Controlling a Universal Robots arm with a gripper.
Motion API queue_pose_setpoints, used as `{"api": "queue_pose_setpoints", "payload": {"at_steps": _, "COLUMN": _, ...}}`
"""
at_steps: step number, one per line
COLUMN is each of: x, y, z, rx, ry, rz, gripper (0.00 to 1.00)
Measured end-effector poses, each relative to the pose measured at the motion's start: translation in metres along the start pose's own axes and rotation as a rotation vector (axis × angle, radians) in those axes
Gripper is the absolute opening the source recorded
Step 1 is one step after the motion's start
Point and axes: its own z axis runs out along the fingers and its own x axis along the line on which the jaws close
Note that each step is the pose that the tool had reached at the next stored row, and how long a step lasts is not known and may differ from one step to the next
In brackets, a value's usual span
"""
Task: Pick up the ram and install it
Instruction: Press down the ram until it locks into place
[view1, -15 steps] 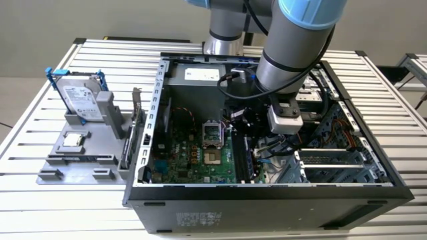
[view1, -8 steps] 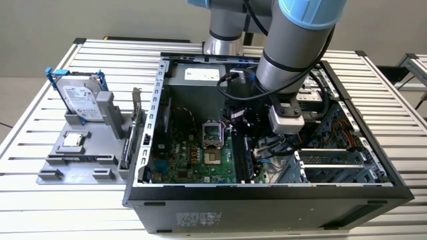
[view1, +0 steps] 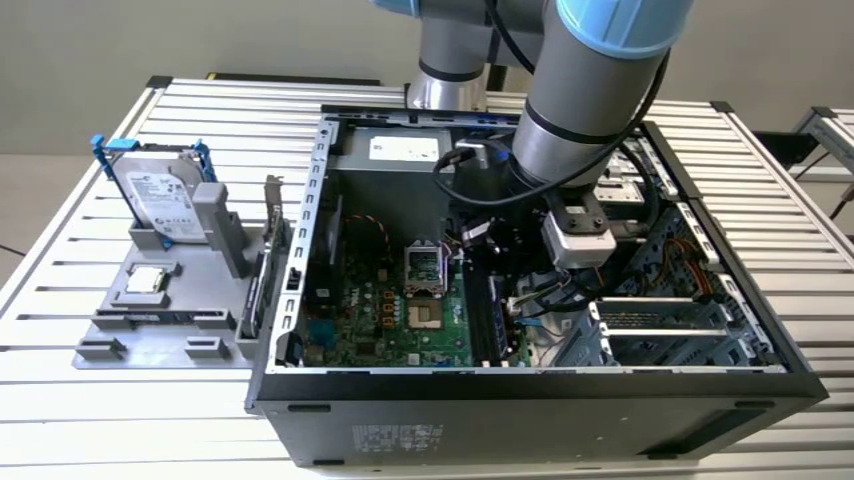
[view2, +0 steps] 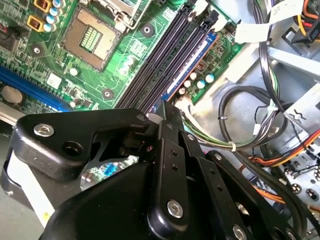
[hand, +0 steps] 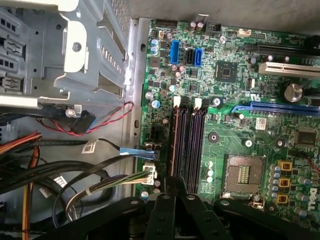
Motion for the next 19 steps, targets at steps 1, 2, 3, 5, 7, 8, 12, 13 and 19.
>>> {"api": "queue_pose_setpoints", "payload": {"at_steps": 1, "x": 0.0, "y": 0.0, "z": 0.0, "rx": -0.0003, "ry": 0.0002, "rz": -0.008, "gripper": 0.0}}
{"api": "queue_pose_setpoints", "payload": {"at_steps": 2, "x": 0.0, "y": 0.0, "z": 0.0, "rx": -0.0006, "ry": 0.0003, "rz": -0.014, "gripper": 0.0}}
{"api": "queue_pose_setpoints", "payload": {"at_steps": 3, "x": 0.0, "y": 0.0, "z": 0.0, "rx": -0.0008, "ry": 0.0005, "rz": -0.022, "gripper": 0.0}}
{"api": "queue_pose_setpoints", "payload": {"at_steps": 5, "x": 0.0, "y": 0.0, "z": 0.0, "rx": -0.0014, "ry": 0.0007, "rz": -0.036, "gripper": 0.0}}
{"api": "queue_pose_setpoints", "payload": {"at_steps": 7, "x": -0.0001, "y": 0.0, "z": 0.0, "rx": -0.0018, "ry": 0.001, "rz": -0.048, "gripper": 0.0}}
{"api": "queue_pose_setpoints", "payload": {"at_steps": 8, "x": -0.0001, "y": 0.0, "z": 0.0, "rx": -0.002, "ry": 0.0011, "rz": -0.053, "gripper": 0.0}}
{"api": "queue_pose_setpoints", "payload": {"at_steps": 12, "x": -0.0002, "y": -0.0001, "z": 0.0, "rx": -0.0027, "ry": 0.0016, "rz": -0.071, "gripper": 0.0}}
{"api": "queue_pose_setpoints", "payload": {"at_steps": 13, "x": -0.0002, "y": -0.0001, "z": 0.0, "rx": -0.0028, "ry": 0.0016, "rz": -0.076, "gripper": 0.0}}
{"api": "queue_pose_setpoints", "payload": {"at_steps": 19, "x": -0.0004, "y": -0.0001, "z": 0.0, "rx": -0.004, "ry": 0.0022, "rz": -0.105, "gripper": 0.0}}
